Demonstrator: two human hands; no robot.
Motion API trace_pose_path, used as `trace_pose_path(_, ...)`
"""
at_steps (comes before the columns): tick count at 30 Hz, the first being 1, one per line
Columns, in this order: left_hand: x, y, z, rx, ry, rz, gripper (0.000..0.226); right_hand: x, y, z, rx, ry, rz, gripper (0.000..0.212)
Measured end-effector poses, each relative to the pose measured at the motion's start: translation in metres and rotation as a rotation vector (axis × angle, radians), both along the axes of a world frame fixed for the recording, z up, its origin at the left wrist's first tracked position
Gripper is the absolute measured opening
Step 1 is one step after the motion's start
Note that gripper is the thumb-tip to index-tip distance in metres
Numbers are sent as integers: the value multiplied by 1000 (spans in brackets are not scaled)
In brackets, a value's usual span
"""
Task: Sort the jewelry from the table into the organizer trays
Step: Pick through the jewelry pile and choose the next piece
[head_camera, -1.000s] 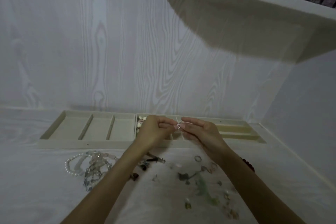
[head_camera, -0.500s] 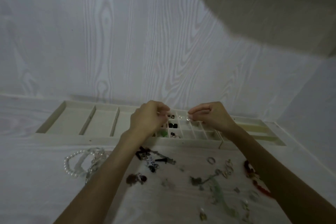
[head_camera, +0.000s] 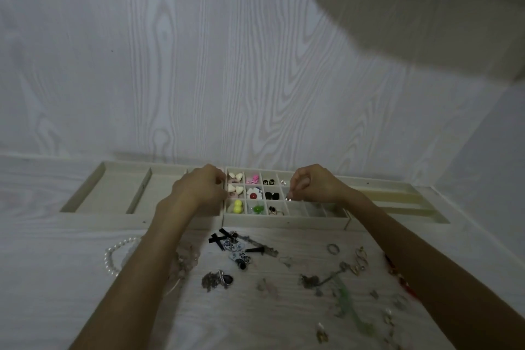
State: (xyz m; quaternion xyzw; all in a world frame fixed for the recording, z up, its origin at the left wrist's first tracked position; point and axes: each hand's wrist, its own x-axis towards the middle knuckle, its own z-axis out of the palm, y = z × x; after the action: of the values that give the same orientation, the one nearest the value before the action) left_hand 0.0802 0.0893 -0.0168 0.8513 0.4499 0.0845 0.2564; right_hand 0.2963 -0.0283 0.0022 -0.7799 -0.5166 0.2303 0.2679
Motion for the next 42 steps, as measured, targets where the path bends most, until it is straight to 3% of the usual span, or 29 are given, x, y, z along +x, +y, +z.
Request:
trace_pose_path(7, 1, 2, -1, -4, -15, 1, 49, -2, 1, -11, 91, -13, -88, 20)
trace_pose_path(15, 2, 2, -2, 6, -19, 18, 48, 0, 8, -16, 94, -181, -90, 25)
trace_pose_path(26, 2, 5, -1, -8, 6, 17, 48, 0, -11, 10, 109, -148, -52, 9)
trace_pose_path(31, -6, -18, 15, 200, -31, 131, 43, -5, -69, 41, 108, -188, 43, 16)
trace_pose_path(36, -14, -89, 34, 264, -42, -60, 29, -17, -158, 43, -76, -417, 152, 13)
trace_pose_path(42, -8, -158, 22, 74, -60, -440, 22, -24, -225, 13, -199, -491, 106, 18)
